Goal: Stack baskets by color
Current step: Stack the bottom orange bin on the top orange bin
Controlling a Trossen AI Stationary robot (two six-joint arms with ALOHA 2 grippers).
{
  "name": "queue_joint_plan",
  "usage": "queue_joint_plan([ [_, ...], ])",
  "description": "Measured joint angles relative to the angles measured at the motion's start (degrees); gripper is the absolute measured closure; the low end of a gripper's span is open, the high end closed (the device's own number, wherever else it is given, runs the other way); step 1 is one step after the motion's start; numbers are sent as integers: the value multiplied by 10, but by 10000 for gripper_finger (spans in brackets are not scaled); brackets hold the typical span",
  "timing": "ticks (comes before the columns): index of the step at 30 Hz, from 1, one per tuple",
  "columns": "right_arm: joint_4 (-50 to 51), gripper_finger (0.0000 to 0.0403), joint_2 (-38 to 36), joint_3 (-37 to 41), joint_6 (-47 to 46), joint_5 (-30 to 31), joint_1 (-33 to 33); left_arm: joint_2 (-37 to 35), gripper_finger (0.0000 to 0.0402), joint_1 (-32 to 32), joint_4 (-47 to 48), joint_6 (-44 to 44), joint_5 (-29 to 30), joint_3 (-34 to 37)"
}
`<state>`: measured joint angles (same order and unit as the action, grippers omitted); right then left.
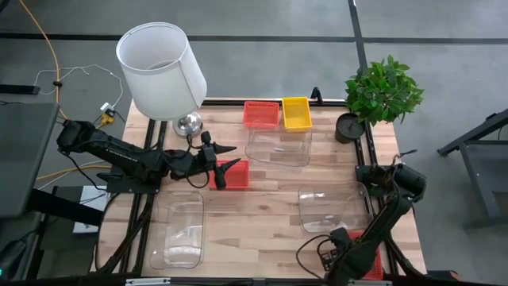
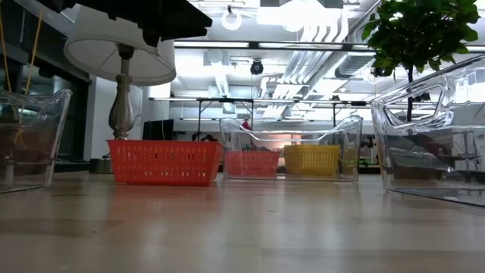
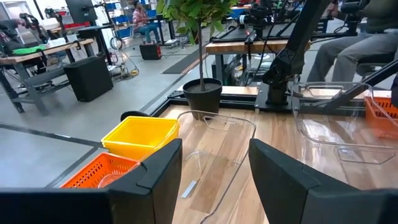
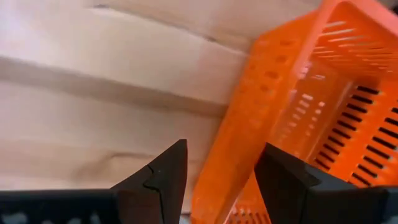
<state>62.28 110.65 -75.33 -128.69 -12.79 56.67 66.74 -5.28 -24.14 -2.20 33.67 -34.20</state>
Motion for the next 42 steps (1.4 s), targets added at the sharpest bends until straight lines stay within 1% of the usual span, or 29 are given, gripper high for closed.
queue_joint_plan([
  [5, -2, 236, 0, 10, -3, -22, 0, 0, 229, 0, 0, 0, 0, 0],
  [8, -2, 248, 0, 10, 0, -22, 0, 0, 229, 0, 0, 0, 0, 0],
  [10, -2, 267, 0, 10, 1, -22, 0, 0, 229, 0, 0, 0, 0, 0],
  [12, -3, 294, 0, 10, 5, -28, 0, 0, 229, 0, 0, 0, 0, 0],
  [14, -5, 333, 0, 8, 17, -39, 0, 0, 229, 0, 0, 0, 0, 0],
  [16, -6, 378, 0, 1, 29, -37, -1, 0, 229, 0, 0, 0, 0, 0],
  [17, -8, 389, 0, -6, 37, -35, -1, 0, 229, 0, 0, 0, 0, 0],
  [21, 7, 382, 0, -49, 91, -35, -5, 0, 229, 0, 0, 0, 2, 0],
  [22, 17, 386, 0, -66, 106, -30, -7, 0, 229, 0, 0, 0, 2, 0],
  [25, 57, 400, 0, -125, 168, -4, -12, 0, 229, 0, 0, 0, 2, 0],
  [29, 114, 401, 0, -210, 224, 31, -16, 0, 229, 0, 0, 0, 2, 0],
  [31, 134, 402, 0, -253, 248, 63, -16, 0, 229, 0, -1, 0, 2, 0],
  [33, 134, 402, 0, -291, 278, 99, -15, 0, 229, 0, -1, 0, 2, 0],
  [37, 123, 403, -1, -356, 364, 202, -11, 0, 229, 0, -1, 0, 1, 0],
  [40, 101, 403, -1, -393, 461, 283, -15, 0, 229, 0, -1, 0, 0, 0],
  [42, 86, 403, -1, -414, 546, 332, -22, 0, 229, -1, -1, 1, 0, 0],
])
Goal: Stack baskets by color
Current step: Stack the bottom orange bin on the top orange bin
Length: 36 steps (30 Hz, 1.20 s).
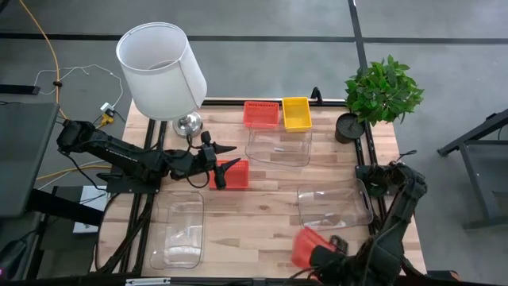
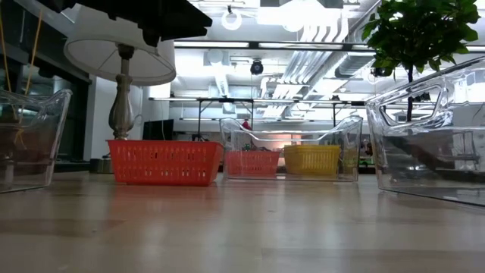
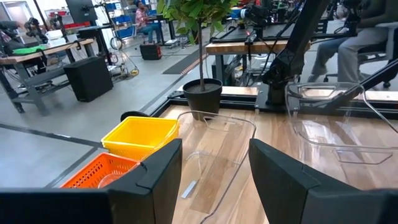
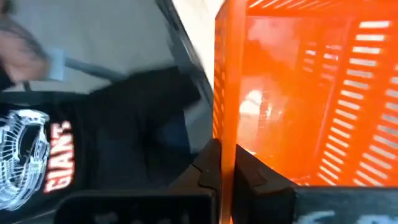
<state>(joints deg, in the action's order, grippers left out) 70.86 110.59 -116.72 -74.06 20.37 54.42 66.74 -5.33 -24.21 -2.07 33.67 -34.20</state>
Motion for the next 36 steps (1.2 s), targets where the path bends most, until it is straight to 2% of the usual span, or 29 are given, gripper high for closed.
queue_joint_plan([
  [4, -9, 403, 0, -27, 188, 49, -36, -2, 229, -8, 0, -3, 0, 0],
  [9, -3, 403, 0, -37, 384, 50, -124, -31, 229, -35, 8, -33, 9, 0],
  [15, 13, 403, 0, -36, 583, 42, -252, -92, 229, -93, 67, -33, 86, -1],
  [17, 34, 403, 0, -36, 634, 74, -295, -104, 229, -113, 88, -27, 111, -1],
  [21, 78, 403, 0, -36, 723, 184, -387, -111, 229, -148, 98, -27, 159, -1],
  [23, 84, 403, 0, -36, 777, 203, -441, -111, 229, -157, 98, -32, 180, -1],
  [29, 30, 403, 3, -35, 940, 143, -608, -111, 229, -160, 94, -46, 220, -1],
  [36, -120, 403, 23, -12, 1027, -2, -762, -111, 229, -152, 94, -66, 229, -1],
])
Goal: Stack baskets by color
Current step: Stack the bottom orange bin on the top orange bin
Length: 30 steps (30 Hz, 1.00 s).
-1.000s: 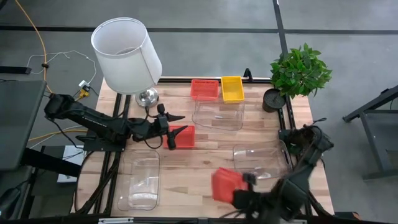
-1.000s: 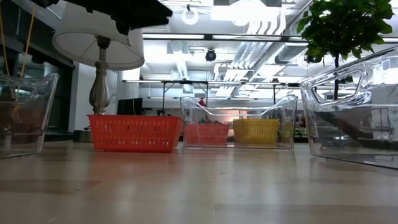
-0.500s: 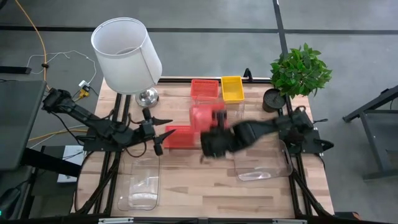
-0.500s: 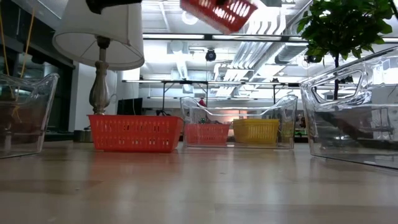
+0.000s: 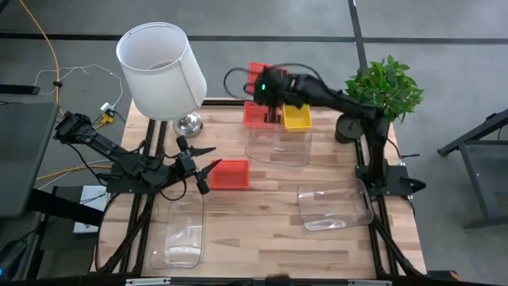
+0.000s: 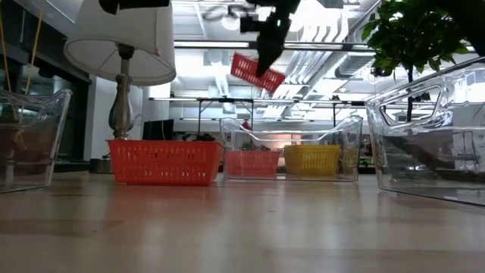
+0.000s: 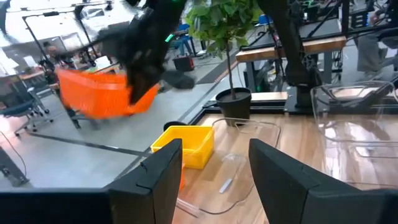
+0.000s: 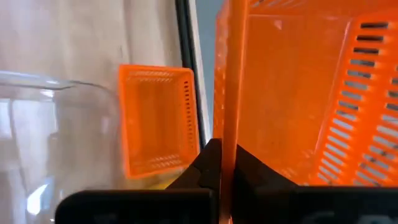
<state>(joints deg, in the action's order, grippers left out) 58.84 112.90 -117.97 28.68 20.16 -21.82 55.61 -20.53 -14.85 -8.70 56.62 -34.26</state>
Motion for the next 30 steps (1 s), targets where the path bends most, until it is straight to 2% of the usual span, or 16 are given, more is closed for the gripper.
queue_joint_plan([
  [6, -16, 403, 70, 20, 72, -68, -60, 0, 229, 0, -4, -5, 0, 0],
  [12, -10, 403, 136, 21, 108, -95, -63, 0, 229, 0, -5, -5, 0, 0],
  [15, 1, 403, 151, 21, 106, -121, -62, 0, 229, 0, -5, -5, 0, 0],
  [23, 32, 403, 151, 20, 31, -117, -54, 0, 229, 0, -18, -3, 0, 0],
  [30, 25, 403, 153, 20, 26, -127, -54, 0, 229, 0, -18, 10, 0, 0],
])
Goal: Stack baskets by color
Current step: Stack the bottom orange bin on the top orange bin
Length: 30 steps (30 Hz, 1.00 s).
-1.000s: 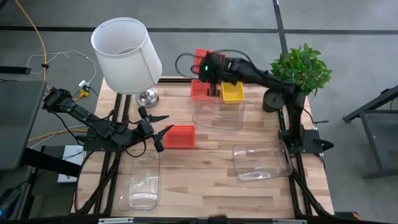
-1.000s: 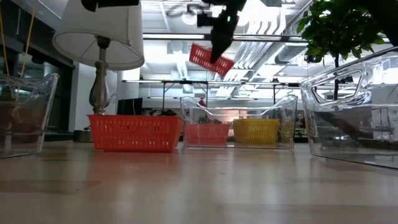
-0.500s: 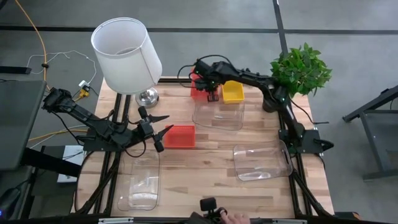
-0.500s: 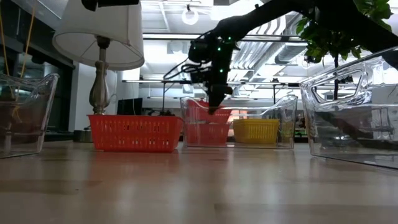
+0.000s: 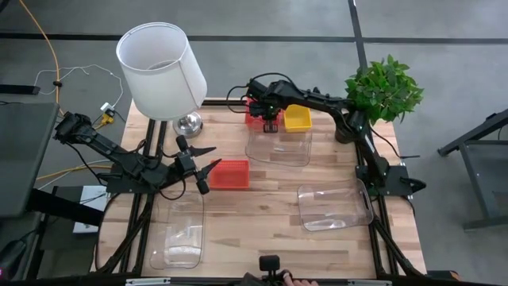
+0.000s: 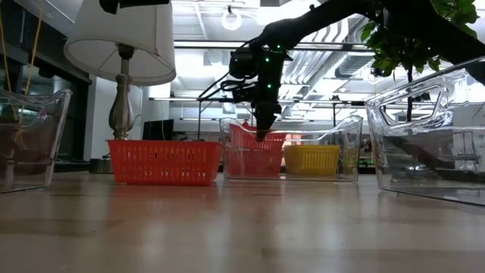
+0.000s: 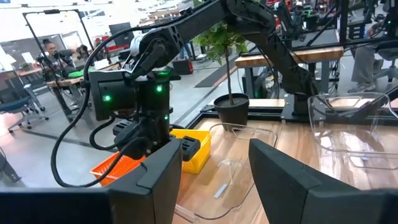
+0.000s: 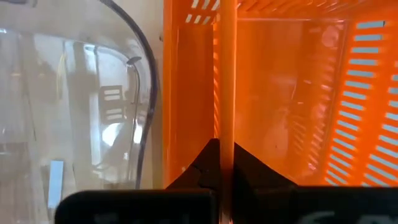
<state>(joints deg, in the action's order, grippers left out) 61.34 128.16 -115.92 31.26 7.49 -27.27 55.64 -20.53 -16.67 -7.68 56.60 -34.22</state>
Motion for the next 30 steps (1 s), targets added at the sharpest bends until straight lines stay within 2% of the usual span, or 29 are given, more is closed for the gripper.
queue_joint_plan([
  [14, 14, 396, 0, 0, -53, 1, 6, 0, 229, 0, 1, 0, 0, 0],
  [25, 10, 292, 0, 0, -38, 30, 46, 0, 229, 0, 1, 0, 0, 0],
  [30, 30, 273, -5, 0, -22, 32, 49, 0, 229, 0, 1, 0, 0, 0],
])
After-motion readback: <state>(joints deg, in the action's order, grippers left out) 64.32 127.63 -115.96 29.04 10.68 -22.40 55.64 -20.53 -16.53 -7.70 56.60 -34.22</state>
